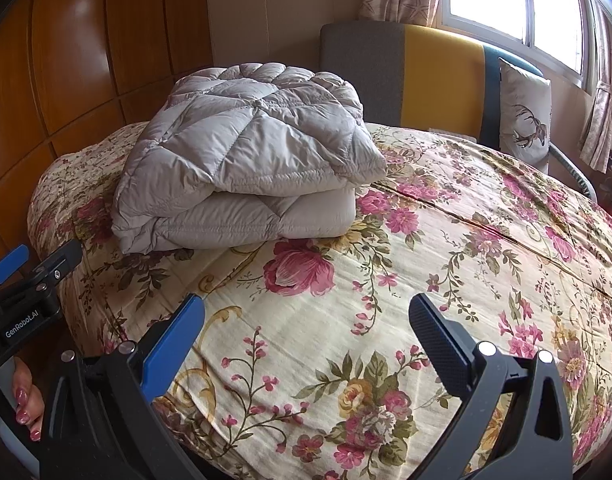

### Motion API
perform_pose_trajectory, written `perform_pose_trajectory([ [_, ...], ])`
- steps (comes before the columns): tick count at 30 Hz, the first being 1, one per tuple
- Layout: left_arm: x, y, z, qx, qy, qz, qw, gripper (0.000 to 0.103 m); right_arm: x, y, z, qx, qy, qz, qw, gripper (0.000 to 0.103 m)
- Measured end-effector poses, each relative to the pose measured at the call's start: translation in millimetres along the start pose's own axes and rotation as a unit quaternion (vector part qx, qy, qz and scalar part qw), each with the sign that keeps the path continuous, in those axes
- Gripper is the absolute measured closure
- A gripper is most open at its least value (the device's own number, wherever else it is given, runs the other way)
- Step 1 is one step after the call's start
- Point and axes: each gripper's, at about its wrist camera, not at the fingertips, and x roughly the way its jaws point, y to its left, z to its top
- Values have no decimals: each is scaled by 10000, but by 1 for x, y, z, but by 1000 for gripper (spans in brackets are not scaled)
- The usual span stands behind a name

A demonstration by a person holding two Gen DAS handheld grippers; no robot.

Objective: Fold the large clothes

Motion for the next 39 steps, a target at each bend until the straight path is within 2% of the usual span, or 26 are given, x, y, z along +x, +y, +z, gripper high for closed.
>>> perform_pose_trajectory([
  [5, 1, 0, 0, 0, 63, -50, 10000, 3, 1, 1, -1, -12, 11, 18, 10000, 2],
  [31, -7, -3, -1, 88, -155, -146, 9997, 3, 4, -1, -2, 7, 95, 84, 9999, 2],
  [36, -4, 0, -1, 36, -42, -222, 9997, 3, 6, -2, -3, 37, 120, 95, 9999, 2],
  [39, 4, -1, -1, 42, 218, -283, 9994, 3, 7, -4, -3, 39, 128, 80, 9999, 2],
])
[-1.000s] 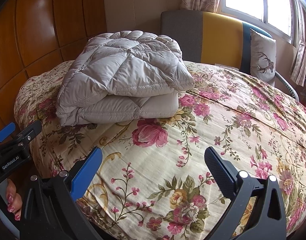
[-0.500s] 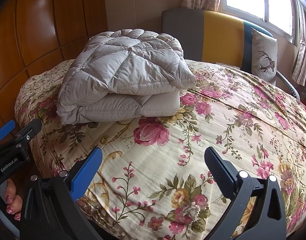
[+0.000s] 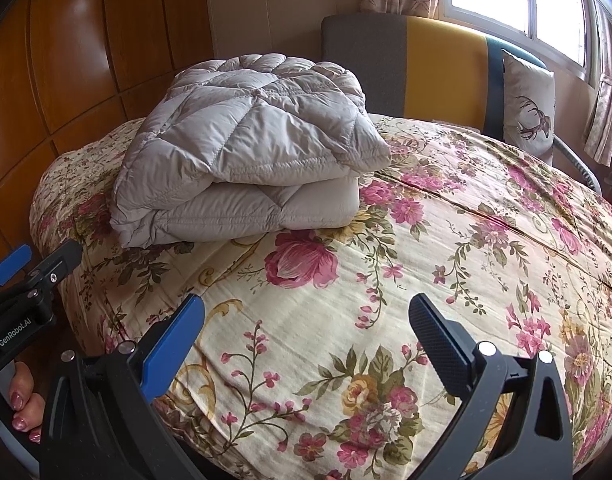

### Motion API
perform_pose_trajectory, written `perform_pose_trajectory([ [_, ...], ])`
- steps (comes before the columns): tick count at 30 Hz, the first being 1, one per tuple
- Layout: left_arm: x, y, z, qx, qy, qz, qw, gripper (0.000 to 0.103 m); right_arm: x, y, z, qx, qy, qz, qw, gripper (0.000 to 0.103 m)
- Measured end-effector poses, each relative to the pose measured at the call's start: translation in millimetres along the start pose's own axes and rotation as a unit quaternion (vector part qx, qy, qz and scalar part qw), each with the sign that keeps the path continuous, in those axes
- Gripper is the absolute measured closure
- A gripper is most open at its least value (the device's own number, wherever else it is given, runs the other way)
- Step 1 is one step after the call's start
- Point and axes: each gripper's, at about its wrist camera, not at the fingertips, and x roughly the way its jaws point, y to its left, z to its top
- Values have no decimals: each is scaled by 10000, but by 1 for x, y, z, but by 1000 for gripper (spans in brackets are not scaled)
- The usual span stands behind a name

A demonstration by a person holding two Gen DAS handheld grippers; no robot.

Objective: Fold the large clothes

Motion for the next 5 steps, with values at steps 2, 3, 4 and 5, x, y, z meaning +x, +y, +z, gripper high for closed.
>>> perform_pose_trajectory([
  [2, 4, 1, 0, -11, 101, -13, 9999, 3, 1, -5, 1, 37, -3, -26, 10000, 2],
  [3, 6, 1, -1, -20, 116, 15, 9999, 3, 3, -9, 2, 85, 19, -22, 10000, 2],
  [4, 9, 3, 0, -47, 154, 59, 9999, 3, 6, -17, 4, 174, 59, -1, 9998, 2],
  [5, 11, 5, 1, -77, 195, 76, 9998, 3, 9, -27, 6, 289, 104, 16, 9995, 2],
])
